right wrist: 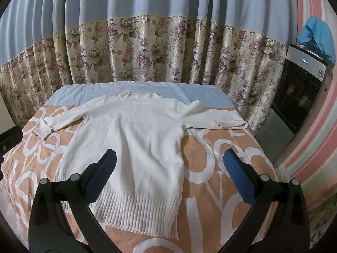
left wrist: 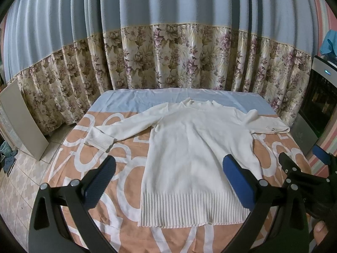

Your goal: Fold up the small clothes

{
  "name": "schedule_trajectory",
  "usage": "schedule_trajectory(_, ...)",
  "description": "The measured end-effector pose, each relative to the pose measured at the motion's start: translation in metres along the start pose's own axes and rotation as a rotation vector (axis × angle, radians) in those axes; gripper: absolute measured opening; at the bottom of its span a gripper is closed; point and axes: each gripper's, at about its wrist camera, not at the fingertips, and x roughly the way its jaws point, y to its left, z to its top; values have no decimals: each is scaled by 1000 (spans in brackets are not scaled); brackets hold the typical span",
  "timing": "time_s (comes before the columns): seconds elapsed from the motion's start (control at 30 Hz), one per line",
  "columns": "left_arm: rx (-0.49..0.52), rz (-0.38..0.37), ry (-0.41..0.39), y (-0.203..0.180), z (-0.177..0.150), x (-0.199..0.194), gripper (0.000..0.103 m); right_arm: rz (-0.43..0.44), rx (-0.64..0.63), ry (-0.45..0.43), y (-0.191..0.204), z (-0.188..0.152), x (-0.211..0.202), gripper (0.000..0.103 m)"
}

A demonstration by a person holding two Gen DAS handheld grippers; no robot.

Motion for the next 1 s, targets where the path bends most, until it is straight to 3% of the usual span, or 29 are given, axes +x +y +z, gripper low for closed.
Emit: schedule_trajectory(1.0,1,-6,10,-2,-2,6,101,0,-4,13,-1,-7,13,100)
